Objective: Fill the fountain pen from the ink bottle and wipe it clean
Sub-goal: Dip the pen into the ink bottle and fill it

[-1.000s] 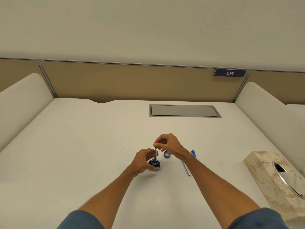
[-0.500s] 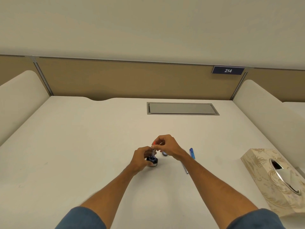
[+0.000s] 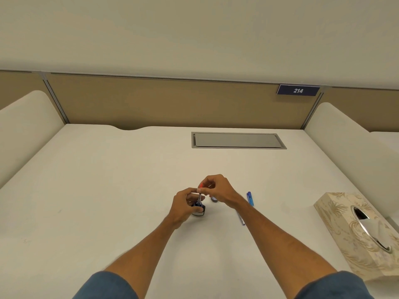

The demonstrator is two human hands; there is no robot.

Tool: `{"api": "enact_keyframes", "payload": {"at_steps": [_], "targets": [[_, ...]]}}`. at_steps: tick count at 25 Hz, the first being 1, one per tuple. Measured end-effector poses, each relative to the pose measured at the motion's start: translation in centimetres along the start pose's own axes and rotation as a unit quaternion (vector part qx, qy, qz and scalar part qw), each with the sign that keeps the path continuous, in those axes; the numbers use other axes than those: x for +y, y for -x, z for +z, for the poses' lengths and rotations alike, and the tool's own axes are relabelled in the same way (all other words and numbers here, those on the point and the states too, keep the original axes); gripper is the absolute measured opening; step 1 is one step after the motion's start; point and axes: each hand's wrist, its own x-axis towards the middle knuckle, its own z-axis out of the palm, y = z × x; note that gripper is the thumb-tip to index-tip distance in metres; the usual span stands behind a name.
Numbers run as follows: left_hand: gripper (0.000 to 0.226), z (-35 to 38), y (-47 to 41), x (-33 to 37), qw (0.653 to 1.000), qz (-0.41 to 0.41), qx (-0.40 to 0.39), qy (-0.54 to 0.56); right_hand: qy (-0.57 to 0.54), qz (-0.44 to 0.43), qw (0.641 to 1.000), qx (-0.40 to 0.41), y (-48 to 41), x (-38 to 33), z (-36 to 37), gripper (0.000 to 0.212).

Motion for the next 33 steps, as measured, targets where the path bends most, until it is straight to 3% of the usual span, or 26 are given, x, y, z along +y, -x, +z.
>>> {"api": "enact_keyframes", "payload": {"at_steps": [8,14,33], "targets": [[0.047,0.8,0.4,-0.4,0.999,0.013,0.046,0.009,0.011,-0.022,1.0,0.006,0.3,0.0,0.2,0.017],[0.025,1.3,0.2,-0.7,0.997,0.021,0.072,0.01,-0.003,-0.026,1.0,0.002,0.4,-0.1,0.5,0.017],[0.027,1.2,0.1,-0.6,0.998,0.009,0.066,0.0,-0.023,-0.028,0.999,0.004,0.6,-0.8,0.8,0.015]]}}
